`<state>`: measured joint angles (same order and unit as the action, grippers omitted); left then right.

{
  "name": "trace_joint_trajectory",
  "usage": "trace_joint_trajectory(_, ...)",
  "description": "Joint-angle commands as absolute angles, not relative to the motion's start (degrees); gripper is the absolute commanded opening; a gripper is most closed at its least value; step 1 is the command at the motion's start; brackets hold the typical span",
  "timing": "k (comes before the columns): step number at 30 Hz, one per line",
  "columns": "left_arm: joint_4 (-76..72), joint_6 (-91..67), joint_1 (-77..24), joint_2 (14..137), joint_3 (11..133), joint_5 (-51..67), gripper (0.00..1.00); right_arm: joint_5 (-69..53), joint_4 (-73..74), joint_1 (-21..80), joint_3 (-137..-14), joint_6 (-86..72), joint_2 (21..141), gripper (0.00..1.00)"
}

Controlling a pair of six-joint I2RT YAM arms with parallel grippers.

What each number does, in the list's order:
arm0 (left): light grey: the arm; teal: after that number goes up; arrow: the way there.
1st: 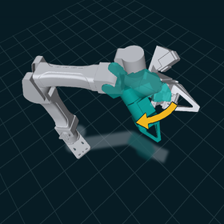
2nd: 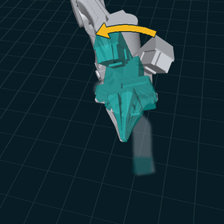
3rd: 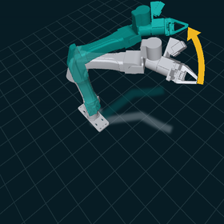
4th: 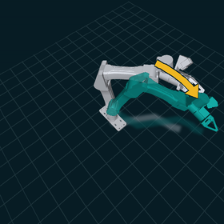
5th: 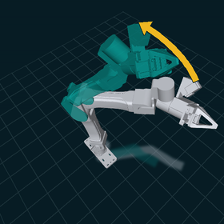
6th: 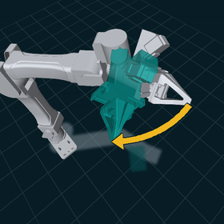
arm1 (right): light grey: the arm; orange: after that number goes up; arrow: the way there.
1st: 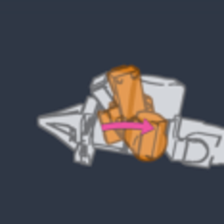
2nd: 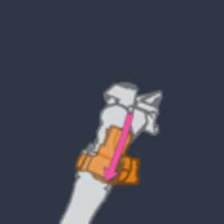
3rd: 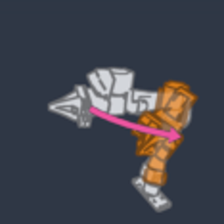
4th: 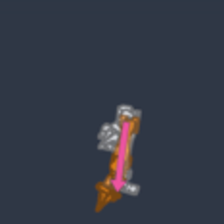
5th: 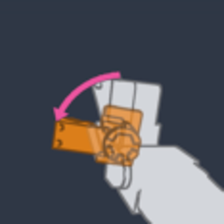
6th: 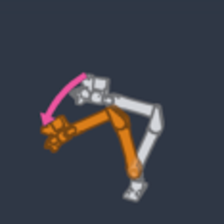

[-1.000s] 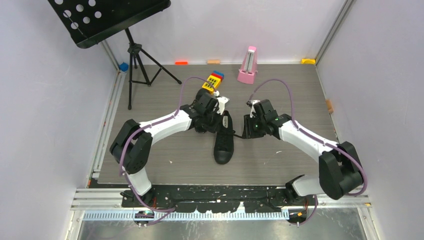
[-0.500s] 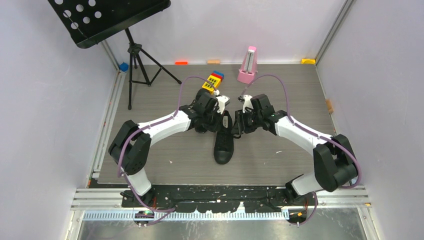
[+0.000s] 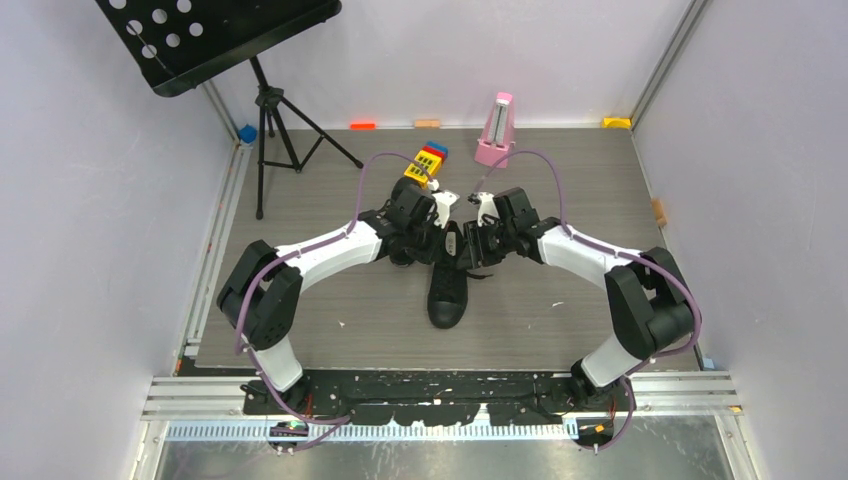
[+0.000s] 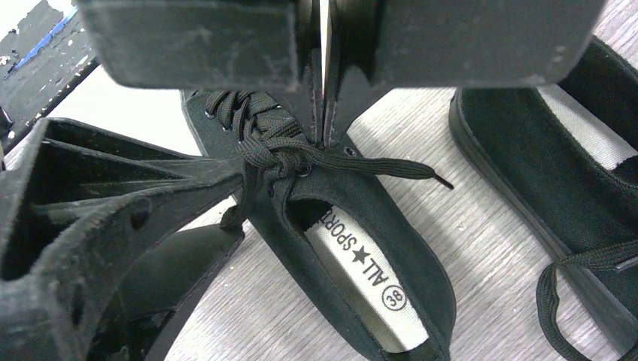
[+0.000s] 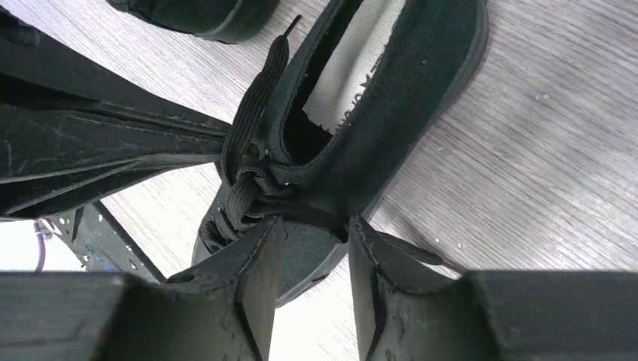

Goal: Tie the shoes
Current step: Tie the shoelace on the shoe.

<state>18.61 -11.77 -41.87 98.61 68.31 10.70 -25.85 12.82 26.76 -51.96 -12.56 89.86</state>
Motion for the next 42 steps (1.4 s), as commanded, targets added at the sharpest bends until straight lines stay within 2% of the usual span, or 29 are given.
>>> trace_joint_trajectory(1, 16.2, -11.5, -41.7, 97.2, 68.1, 11.2, 0.00, -29.4, 9.4, 26.5, -54.0, -12.3, 90.7, 0.39)
trace_joint_trajectory(10, 18.0, -11.9, -41.7, 97.0, 68.0, 9.5, 0.00, -28.1, 11.3, 26.5, -54.7, -12.4, 89.4, 0.01)
trace_joint_trajectory(18, 22.1, -12.7, -41.7, 96.5, 69.0, 4.0, 0.00, -21.8, 20.5, 26.5, -57.9, -11.0, 89.8, 0.00)
trace_joint_trajectory(31, 20.3, -19.4, -41.7, 100.3, 67.8, -4.9, 0.00, -12.7, 17.9, 28.1, -56.9, -13.0, 92.2, 0.00)
trace_joint_trajectory(42, 22.1, -31.6, -47.2, 103.3, 66.4, -24.9, 0.00, 7.4, 9.8, 33.1, -50.6, -21.2, 92.1, 0.00)
